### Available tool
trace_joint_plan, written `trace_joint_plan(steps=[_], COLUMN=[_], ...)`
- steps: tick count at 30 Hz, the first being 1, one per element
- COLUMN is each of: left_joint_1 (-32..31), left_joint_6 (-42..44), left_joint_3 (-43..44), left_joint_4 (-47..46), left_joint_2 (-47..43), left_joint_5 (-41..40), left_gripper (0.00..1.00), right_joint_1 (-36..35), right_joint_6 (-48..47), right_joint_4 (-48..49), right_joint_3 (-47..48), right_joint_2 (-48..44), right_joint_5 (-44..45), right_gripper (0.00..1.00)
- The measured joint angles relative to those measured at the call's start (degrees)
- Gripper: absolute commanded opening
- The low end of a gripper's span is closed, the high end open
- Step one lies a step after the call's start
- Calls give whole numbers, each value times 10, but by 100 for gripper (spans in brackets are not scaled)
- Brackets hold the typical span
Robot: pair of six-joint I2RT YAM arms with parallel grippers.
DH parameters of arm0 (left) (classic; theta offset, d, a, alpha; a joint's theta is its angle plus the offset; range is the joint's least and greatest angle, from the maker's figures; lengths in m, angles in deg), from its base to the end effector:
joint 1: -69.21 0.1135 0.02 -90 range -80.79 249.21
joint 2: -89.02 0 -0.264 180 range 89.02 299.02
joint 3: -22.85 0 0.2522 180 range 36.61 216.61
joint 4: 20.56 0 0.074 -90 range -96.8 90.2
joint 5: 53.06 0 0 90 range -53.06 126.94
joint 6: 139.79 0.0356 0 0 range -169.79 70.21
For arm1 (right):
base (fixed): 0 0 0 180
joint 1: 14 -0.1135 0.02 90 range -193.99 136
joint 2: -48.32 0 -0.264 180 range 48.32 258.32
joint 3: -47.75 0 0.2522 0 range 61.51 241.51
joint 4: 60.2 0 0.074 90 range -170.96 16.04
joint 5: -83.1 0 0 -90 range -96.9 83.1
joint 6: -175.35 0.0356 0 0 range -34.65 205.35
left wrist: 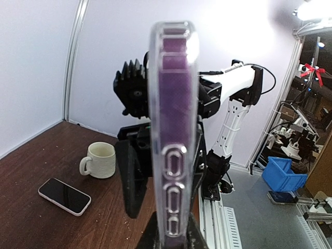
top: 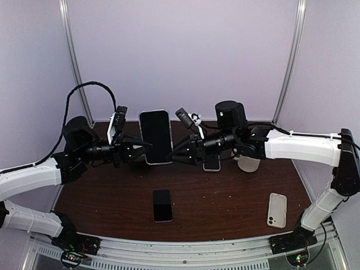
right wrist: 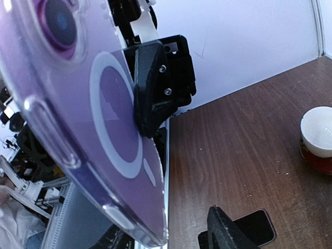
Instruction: Put the phone into the phone case
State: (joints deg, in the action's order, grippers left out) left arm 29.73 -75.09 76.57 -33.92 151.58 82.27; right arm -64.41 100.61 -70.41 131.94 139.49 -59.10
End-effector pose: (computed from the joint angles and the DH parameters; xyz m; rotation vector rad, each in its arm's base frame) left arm 0.1740 -0.1761 0.3168 0.8927 1.4620 -1.4553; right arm 0.2124 0.3009 0.3185 -1.2681 1.6564 1.5921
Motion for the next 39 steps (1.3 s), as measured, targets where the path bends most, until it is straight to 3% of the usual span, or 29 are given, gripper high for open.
trace_joint_plan(steps=[3, 4, 8, 9, 12, 15, 18, 22, 26, 29, 34, 39], left_joint_1=[0, 0, 3, 3, 3, 1, 1, 1, 1, 1, 1, 1], left_joint_6=[-6, -7, -34, -38, -39, -28, -20, -16, -13, -13, -13, -18], left_joint_3=[0, 0, -1, -1, -1, -1, -1, -1, -1, -1, -1, -1], left_joint_4=[-13, -15, -14, -14, -14, -16, -16, -15, -15, -15, -15, -15], left_joint_2=[0, 0, -1, -1, -1, -1, -1, -1, -1, -1, -1, -1], left_joint_5=[-1, -2, -11, -13, -14, -14, -14, -14, -14, -14, -13, -12], left_gripper=[0, 0, 0, 0, 0, 0, 0, 0, 0, 0, 0, 0], right_joint_1=[-6, -7, -10, -10, -10, -11, -11, -11, -11, -11, -11, -11], right_joint_6=[10, 8, -12, -18, -30, -27, -28, -34, -45, -52, -54, -61], right_joint_4=[27, 31, 44, 44, 40, 24, 6, -16, -41, -45, -40, -42], right_joint_3=[2, 2, 1, 1, 1, 2, 2, 3, 19, 46, 69, 69], right_joint_2=[0, 0, 0, 0, 0, -2, -5, -14, -26, -29, -29, -29], right_joint_5=[0, -1, -1, 0, 5, 12, 16, 23, 33, 43, 53, 59], right_gripper=[19, 3, 0, 1, 31, 49, 58, 59, 48, 34, 1, 0])
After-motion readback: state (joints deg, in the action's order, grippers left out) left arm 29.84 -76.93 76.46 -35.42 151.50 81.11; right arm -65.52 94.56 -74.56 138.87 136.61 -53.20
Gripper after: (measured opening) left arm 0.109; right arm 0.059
